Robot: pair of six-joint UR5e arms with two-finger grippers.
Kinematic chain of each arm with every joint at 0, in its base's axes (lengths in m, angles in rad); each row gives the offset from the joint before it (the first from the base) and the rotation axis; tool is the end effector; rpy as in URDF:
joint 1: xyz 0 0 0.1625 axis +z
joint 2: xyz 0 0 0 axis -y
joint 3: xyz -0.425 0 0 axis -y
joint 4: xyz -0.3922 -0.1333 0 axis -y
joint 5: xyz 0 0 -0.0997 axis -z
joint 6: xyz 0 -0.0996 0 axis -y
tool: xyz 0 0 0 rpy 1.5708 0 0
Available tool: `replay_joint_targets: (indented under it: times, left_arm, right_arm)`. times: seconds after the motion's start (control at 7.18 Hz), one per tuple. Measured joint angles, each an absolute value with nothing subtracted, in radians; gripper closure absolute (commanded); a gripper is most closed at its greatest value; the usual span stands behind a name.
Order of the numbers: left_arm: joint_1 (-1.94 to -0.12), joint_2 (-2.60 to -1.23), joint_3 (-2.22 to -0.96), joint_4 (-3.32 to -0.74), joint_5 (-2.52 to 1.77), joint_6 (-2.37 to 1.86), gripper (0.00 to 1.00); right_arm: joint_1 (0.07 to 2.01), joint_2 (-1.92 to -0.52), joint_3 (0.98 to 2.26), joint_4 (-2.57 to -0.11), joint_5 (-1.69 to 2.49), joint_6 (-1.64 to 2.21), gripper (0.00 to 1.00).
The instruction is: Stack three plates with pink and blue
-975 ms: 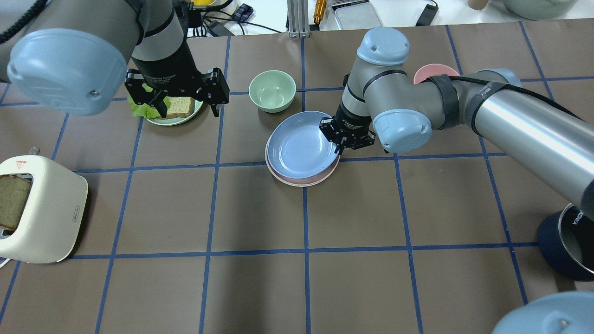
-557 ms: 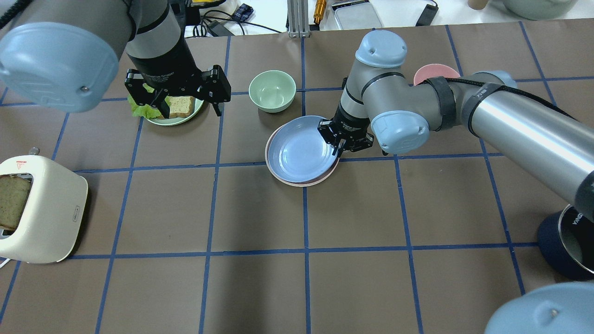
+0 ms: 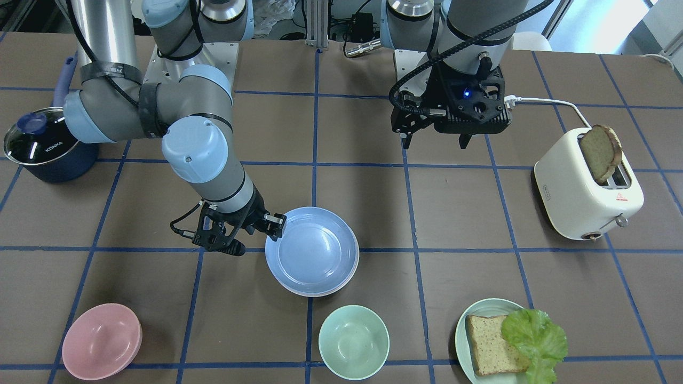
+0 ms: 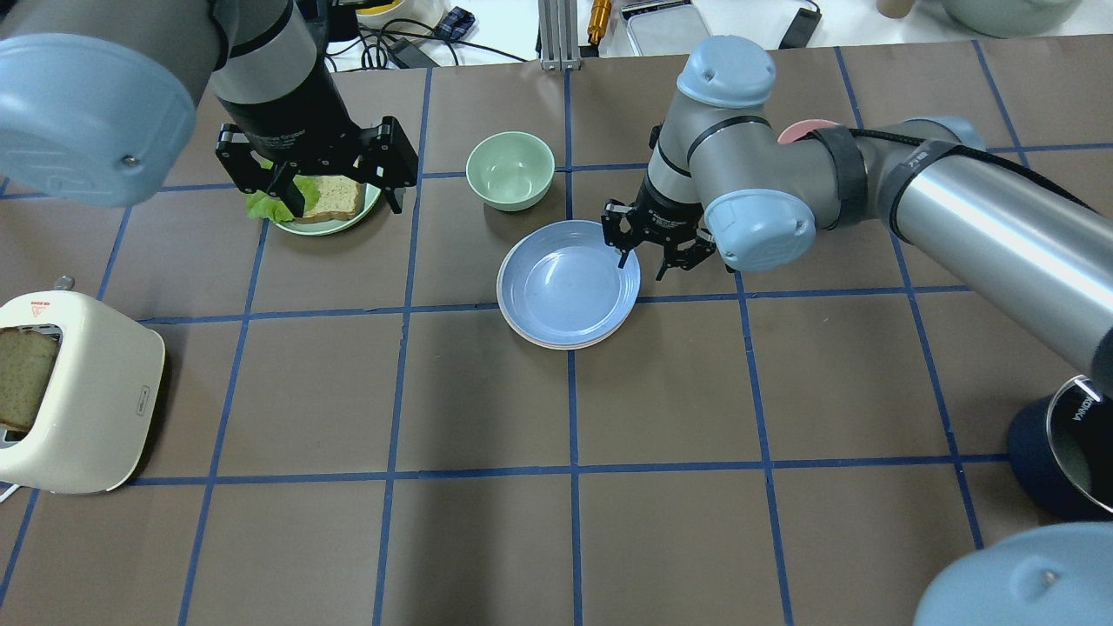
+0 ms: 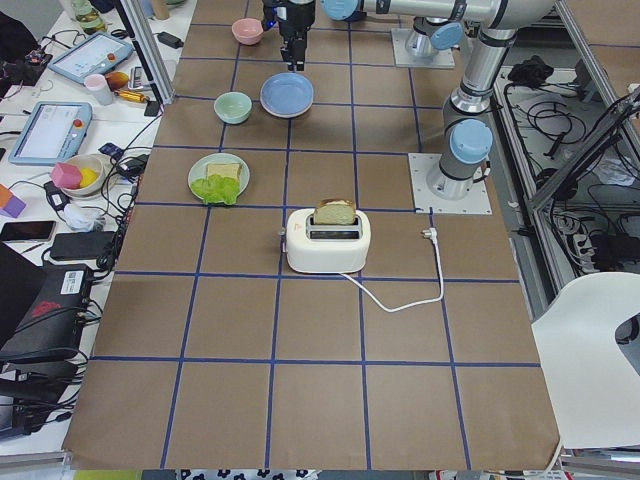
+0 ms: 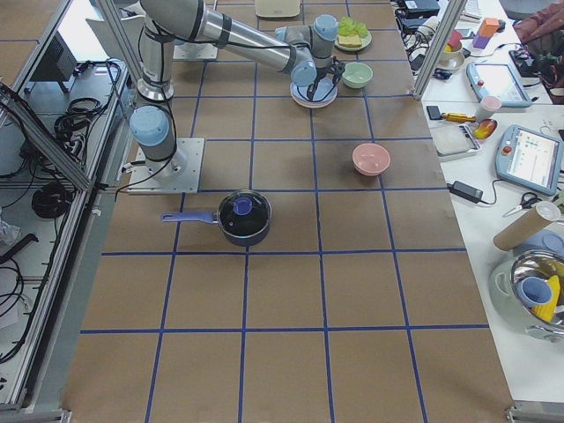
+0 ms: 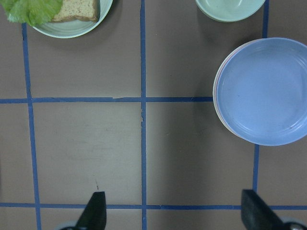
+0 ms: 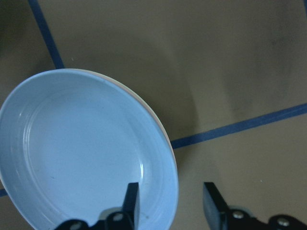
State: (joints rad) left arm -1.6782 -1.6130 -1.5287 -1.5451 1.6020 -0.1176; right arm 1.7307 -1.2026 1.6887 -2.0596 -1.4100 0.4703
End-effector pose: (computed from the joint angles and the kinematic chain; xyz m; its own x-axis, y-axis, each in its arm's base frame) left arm -0.1844 -0.4954 0.4901 -0.9995 -0.0110 -0.0280 -0.0102 0.9995 -0.0291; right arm 0.2428 -0.5683 0.2777 -0.9408 0.3069 -0.1439 0.2996 0.9515 0.0701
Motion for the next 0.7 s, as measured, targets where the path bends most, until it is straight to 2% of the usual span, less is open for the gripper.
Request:
replay_joint_targets:
  times: [0.42, 0.7]
  left_arm:
    - [-1.675, -1.608, -1.532, -1.545, 1.599, -0.117, 0.0]
    - [-1.674, -1.607, -1.533, -1.545, 1.598, -0.12, 0.0]
  right_arm:
    - [1.675, -1.215, 1.47, -1.832, -1.519, 0.244, 0.0]
    - [1.608, -1.306, 1.414, -1.683, -1.579, 0.012, 0.0]
